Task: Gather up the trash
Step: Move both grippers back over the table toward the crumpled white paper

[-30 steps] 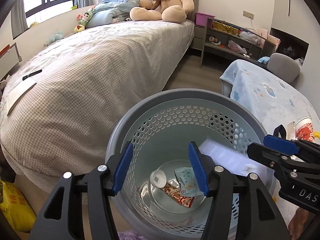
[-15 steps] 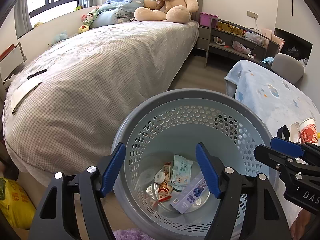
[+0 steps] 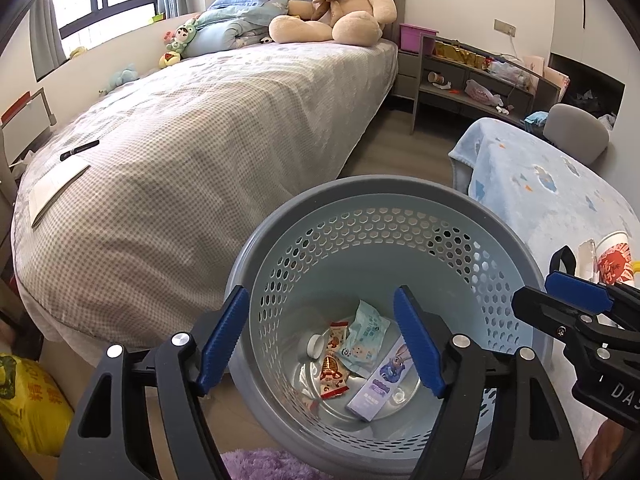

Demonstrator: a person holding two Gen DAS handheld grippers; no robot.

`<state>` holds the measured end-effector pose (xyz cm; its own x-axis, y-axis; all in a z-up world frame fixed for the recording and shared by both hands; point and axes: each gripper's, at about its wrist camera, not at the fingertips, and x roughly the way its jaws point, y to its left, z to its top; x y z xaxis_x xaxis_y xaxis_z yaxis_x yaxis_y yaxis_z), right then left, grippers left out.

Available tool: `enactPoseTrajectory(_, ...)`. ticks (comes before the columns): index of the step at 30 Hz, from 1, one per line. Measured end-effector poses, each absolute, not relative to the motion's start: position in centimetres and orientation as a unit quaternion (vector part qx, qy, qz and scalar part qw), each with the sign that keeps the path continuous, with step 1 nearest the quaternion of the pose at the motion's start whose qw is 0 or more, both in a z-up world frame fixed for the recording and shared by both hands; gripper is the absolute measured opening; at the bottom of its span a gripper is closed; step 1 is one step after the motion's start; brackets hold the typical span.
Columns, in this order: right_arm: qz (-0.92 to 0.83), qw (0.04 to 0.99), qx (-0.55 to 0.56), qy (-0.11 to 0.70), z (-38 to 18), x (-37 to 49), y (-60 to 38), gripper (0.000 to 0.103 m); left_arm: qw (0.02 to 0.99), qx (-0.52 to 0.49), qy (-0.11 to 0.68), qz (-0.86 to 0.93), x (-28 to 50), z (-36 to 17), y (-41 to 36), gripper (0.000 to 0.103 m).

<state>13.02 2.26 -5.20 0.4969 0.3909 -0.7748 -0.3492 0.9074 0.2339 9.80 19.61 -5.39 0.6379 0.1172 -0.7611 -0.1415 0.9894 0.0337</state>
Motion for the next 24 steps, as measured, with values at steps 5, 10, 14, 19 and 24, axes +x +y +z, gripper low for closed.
enactPoseTrajectory(5, 0.21, 0.864, 0.025, 0.457, -5.3, 12.5, 1.8, 0.055, 0.904, -0.014, 0.422, 0.066, 9.3, -5.3, 19.2, 0.072)
enactPoseTrajectory(10, 0.205, 0.865, 0.028, 0.457, -5.2, 11.8, 1.2, 0.057, 0.903, -0.013, 0.426, 0.063, 8.8, -5.2, 18.8, 0.072)
enactPoseTrajectory(14, 0.197, 0.867, 0.033, 0.457, -5.0, 11.3, 0.5, 0.062, 0.903, -0.011, 0.426, 0.06, 8.2, -4.9, 18.5, 0.072)
enactPoseTrajectory(19, 0.187, 0.868, 0.036, 0.459, -5.1, 10.4, -0.6, 0.064, 0.904, -0.007, 0.423, 0.058, 7.4, -4.5, 17.8, 0.072)
enactPoseTrajectory(24, 0.174, 0.872, 0.03, 0.457, -5.1, 9.1, -1.7, 0.07, 0.904, -0.003, 0.424, 0.056, 6.9, -4.4, 17.1, 0.073)
